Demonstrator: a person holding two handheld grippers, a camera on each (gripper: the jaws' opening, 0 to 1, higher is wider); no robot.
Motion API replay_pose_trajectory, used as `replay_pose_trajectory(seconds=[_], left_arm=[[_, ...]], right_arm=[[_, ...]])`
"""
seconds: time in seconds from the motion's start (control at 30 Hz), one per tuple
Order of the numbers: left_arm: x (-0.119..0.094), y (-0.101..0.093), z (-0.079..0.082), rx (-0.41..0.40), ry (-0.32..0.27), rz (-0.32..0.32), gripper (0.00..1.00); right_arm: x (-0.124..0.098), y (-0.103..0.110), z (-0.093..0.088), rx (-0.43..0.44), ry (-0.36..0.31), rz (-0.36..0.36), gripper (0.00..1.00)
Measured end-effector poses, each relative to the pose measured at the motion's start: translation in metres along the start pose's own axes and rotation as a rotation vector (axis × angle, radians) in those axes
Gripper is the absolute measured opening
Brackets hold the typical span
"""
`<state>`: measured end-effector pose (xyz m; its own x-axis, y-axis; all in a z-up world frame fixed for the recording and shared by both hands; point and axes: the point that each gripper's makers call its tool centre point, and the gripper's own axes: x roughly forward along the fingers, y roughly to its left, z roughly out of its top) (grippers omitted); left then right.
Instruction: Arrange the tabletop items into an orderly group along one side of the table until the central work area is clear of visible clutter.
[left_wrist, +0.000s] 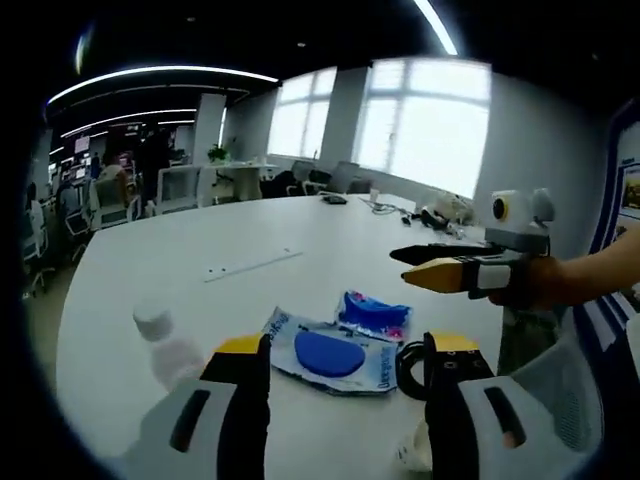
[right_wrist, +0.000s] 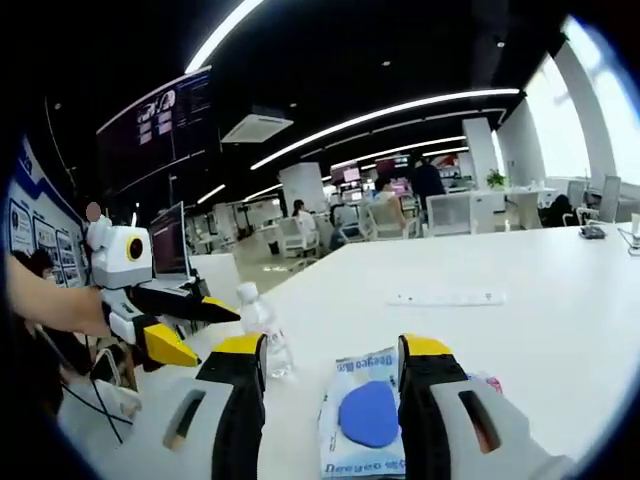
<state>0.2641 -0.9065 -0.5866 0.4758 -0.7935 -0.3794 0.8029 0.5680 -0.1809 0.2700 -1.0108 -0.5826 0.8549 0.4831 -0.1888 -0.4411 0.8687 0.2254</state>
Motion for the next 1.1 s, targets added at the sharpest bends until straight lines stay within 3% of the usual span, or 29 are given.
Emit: replay_pose_trajectory(seconds=[0.37,0.5,0.83,1.1], left_arm=[[0.026,0.011,-0.002,0.001,0.051,0.006,0.59],[0.039,0.019,0.001,-0.019,0.063,0.013,0.57],[0.071,0.028,0.01,-0.036,0.083,0.031,0.55],[0.092,0.041,-0.007,-0.032,0.173,0.047,0.57]], right_arm=[[-0.02,-0.009,-0.037,0.138,0.073,-0.067,0.45],[-0.03,-0.012,-0.056,0.255,0.135,-0.1,0.37],[-0.046,-0.021,-0.083,0.349,0.183,-0.175,0.34],[-0.049,-0.018,-0.108,0.404,0.261,-0.205,0.34]])
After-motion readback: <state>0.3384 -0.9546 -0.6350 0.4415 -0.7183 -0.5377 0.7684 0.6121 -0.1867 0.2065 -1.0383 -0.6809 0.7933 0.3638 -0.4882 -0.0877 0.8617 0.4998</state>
